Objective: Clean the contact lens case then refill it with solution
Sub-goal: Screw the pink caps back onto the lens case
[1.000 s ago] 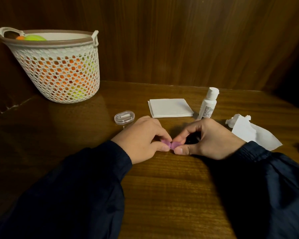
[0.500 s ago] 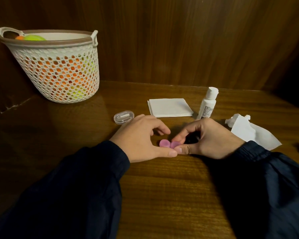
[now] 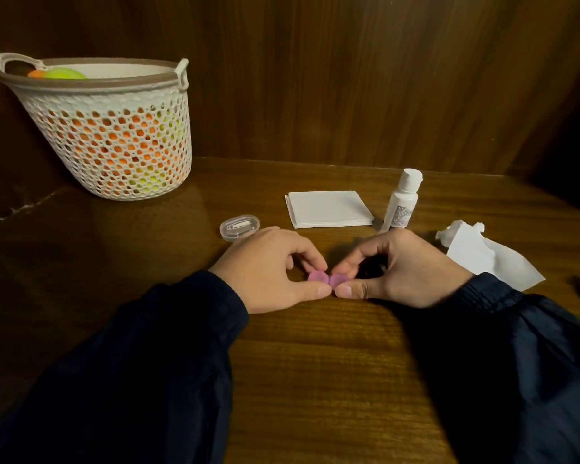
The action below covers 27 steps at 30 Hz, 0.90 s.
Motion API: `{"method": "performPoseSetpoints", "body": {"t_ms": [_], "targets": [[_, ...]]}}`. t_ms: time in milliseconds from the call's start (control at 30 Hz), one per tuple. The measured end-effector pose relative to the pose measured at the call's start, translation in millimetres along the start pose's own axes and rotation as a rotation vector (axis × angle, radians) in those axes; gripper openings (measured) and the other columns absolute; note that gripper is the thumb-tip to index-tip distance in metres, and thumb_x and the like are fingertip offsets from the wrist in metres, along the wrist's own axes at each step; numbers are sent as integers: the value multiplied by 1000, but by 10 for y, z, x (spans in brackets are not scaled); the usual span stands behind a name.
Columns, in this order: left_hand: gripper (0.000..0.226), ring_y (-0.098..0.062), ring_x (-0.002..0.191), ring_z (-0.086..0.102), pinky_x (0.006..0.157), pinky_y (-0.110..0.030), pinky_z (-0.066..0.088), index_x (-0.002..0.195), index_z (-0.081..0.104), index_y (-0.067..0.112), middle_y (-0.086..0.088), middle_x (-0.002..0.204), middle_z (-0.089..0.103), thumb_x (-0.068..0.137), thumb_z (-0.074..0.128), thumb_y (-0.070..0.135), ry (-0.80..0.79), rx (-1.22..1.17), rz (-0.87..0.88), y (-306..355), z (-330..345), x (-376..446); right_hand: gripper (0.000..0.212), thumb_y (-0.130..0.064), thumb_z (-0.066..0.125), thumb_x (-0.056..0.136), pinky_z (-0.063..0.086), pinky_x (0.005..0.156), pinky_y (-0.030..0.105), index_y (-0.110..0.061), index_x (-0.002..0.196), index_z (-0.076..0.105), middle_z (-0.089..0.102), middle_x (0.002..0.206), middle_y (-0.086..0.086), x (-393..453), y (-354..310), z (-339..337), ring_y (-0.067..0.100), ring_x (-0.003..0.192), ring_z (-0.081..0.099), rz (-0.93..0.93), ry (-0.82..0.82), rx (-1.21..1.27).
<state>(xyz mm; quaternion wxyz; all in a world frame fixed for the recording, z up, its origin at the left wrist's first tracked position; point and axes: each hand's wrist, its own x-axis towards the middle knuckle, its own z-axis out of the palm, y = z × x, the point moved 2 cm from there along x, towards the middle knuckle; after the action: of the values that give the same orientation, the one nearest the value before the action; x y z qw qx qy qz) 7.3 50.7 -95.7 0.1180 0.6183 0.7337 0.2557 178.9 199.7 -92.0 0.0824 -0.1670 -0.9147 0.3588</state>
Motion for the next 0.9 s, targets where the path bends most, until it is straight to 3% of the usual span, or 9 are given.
{"method": "performPoseSetpoints", "body": {"t_ms": [133,300,400,500,633,900], "targets": [[36,10,84,52,71,-24,43,92,74,42,27,91,66,74,76,73,74,62,-15,9,-5,8,26,-50,86,72,54,95,29,-41,96,83,79,94,-24,-6,-9,-2,-4,95,72,6,-9,2],[16,3,93,55,86,-37,55,98,75,46,24,99,67,86,78,56,16,11,15,9,7,13,24,-47,87,74,54,95,29,-40,97,83,78,94,-27,3,-6,5,-5,96,70,14,-9,-14],[16,2,96,55,90,-40,55,105,75,46,25,105,66,90,77,50,-22,12,20,14,5,-1,22,-47,87,75,55,93,27,-42,96,83,78,93,-27,3,-1,4,-6,94,71,1,-4,-17],[24,4,93,54,90,-38,53,107,73,47,27,107,64,87,75,59,9,46,22,25,-3,-14,23,-48,87,74,54,90,25,-42,96,83,78,92,-27,6,6,1,-5,93,72,-18,8,-17],[36,10,85,47,78,-31,40,99,74,43,26,99,63,79,73,73,71,100,-1,38,-8,-4,27,-54,85,72,54,91,23,-42,96,83,79,94,-25,-2,16,1,-3,94,72,-34,10,-24],[11,2,96,53,90,-41,54,98,75,44,25,103,65,89,78,50,24,3,26,33,9,-5,28,-57,82,71,52,90,22,-45,96,82,78,93,-29,9,25,10,-7,95,71,-19,9,-29]]}}
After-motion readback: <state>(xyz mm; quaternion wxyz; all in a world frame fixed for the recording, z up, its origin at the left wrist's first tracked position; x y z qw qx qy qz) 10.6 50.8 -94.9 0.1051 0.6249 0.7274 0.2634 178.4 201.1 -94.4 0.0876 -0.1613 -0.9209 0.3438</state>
